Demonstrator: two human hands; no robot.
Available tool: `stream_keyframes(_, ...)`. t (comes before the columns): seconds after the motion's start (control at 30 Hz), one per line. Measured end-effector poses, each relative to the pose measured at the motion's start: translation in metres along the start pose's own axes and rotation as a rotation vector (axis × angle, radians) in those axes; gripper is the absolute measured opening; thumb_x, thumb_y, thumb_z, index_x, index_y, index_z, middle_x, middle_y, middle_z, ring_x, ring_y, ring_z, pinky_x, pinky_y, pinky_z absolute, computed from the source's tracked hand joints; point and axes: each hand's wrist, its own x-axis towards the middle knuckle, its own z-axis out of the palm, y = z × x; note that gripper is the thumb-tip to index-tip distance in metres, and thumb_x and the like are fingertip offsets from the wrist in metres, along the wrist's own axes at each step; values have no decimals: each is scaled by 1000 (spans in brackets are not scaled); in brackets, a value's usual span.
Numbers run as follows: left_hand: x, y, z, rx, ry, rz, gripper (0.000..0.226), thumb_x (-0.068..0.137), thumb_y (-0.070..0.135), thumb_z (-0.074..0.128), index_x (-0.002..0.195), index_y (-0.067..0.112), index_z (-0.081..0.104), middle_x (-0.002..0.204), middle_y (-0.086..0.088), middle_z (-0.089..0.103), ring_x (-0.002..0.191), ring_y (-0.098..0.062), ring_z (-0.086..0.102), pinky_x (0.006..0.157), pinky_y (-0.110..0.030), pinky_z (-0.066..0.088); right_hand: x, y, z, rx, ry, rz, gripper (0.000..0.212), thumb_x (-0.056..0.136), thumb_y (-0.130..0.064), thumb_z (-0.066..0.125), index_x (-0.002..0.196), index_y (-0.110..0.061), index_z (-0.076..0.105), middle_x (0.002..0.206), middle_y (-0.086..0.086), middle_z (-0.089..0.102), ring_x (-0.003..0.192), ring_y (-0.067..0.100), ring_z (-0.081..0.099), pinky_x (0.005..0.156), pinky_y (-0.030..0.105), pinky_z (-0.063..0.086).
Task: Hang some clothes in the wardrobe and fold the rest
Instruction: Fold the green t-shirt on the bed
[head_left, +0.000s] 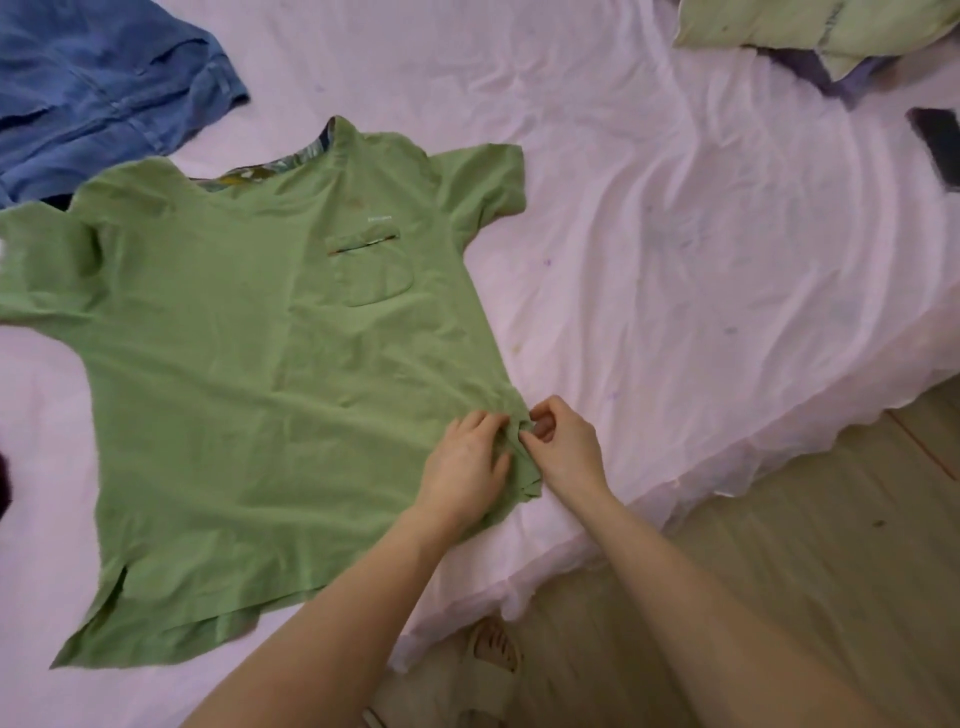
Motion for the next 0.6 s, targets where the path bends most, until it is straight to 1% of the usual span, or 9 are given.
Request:
stream_keyframes(0.1,-2,-2,-1,155,-86,33,53,84,44,60,129,22,46,120,2,50,109,-20,47,86,-31,39,6,-5,3,-149,3,15,15,82,-25,64,88,-21,51,74,-7,58,70,16,56,60,30,42)
stream_keyframes(0.17,-9,-2,-1,293,-186,66,60,77,52,64,126,23,43,118,3,49,107,-21,47,83,-33,39,8,-8,4,-196,19,-12,8,82,-19,58,87,-17,52,75,0,60,70,23,56,61,34,45)
stream_keyframes(0.2,-15,-2,0,370,-228,92,61,77,51,64,125,22,41,118,3,48,107,-22,47,83,-34,38,9,-9,4,-202,34,-24,5,81,-16,54,86,-15,53,76,4,62,71,26,57,62,36,47)
stream_keyframes(0.27,-27,-2,4,493,-260,161,48,84,36,58,125,20,39,121,0,46,107,-25,47,81,-35,36,10,-5,-1,-185,59,-16,9,82,-9,49,87,-13,55,79,7,64,75,29,58,67,39,49)
stream_keyframes(0.33,-35,0,9,488,-262,196,37,89,14,48,124,17,41,119,-4,47,104,-28,49,78,-36,37,8,5,-8,-153,55,14,16,85,-3,45,91,-12,57,85,8,65,79,28,60,71,38,50)
stream_keyframes(0.4,-36,-2,11,397,-270,183,31,88,4,43,117,15,47,113,-6,51,100,-29,52,75,-37,38,3,14,-15,-76,24,39,17,87,-2,44,94,-12,56,86,5,63,79,23,60,70,32,50)
stream_keyframes(0.47,-36,-7,15,263,-230,195,21,86,8,45,104,14,55,103,-6,55,92,-29,55,72,-38,42,-2,17,-18,-16,-22,11,14,86,-6,49,97,-13,54,83,1,60,71,13,56,65,21,45)
stream_keyframes(0.5,-36,-10,17,212,-216,197,18,84,13,45,98,14,57,96,-5,57,85,-28,57,69,-40,45,-3,16,-18,3,-39,-9,14,85,-9,54,98,-15,54,82,-1,60,68,9,53,64,20,44)
stream_keyframes(0.6,-41,-19,21,207,-155,213,24,77,27,37,82,20,59,81,2,58,71,-23,59,56,-36,48,-5,14,-13,25,-42,-16,22,83,-25,67,99,-18,53,80,-5,60,67,7,53,67,26,46)
